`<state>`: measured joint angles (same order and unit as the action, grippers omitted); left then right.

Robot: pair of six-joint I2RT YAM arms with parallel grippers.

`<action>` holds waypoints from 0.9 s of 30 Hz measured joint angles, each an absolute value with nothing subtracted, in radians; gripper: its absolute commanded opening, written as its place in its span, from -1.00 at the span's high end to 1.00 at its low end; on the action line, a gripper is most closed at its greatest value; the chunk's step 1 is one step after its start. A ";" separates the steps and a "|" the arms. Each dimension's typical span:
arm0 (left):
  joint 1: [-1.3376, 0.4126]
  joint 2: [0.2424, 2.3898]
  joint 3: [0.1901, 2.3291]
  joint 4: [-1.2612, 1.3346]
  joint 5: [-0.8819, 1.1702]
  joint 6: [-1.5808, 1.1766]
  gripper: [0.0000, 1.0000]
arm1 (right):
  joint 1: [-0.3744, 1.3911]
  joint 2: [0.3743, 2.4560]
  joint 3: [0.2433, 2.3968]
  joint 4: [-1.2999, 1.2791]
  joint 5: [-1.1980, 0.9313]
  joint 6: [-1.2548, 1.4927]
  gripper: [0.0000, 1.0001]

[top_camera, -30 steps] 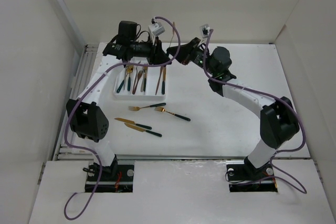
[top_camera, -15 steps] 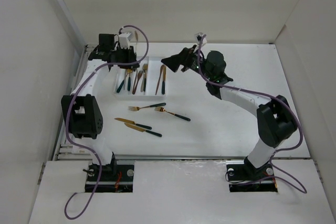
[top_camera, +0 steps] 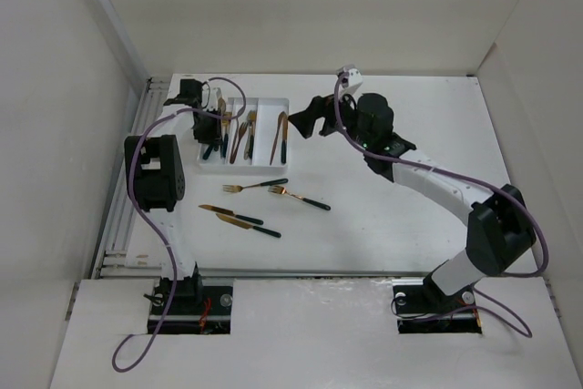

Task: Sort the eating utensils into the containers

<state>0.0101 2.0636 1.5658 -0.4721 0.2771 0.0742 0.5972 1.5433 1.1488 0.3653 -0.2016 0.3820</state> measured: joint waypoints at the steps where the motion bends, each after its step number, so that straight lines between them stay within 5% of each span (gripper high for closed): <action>1: 0.009 2.064 1.568 -0.473 0.271 0.074 1.00 | 0.597 1.541 1.148 0.347 -0.191 0.368 -1.00; 3: 0.008 2.064 1.572 -0.476 0.255 0.076 1.00 | 0.598 1.539 1.147 0.302 -0.172 0.324 -1.00; 6: 0.008 2.064 1.572 -0.483 0.241 0.081 0.68 | 0.614 1.520 1.127 0.235 -0.129 0.218 -1.00; 16: 0.008 2.063 1.574 -0.502 0.252 0.094 0.15 | 0.676 1.520 1.140 -0.146 -0.056 -0.104 -1.00; 27: 0.007 2.018 1.658 -0.555 0.253 0.104 0.02 | 0.779 1.713 1.184 -0.337 -0.052 -0.198 -0.85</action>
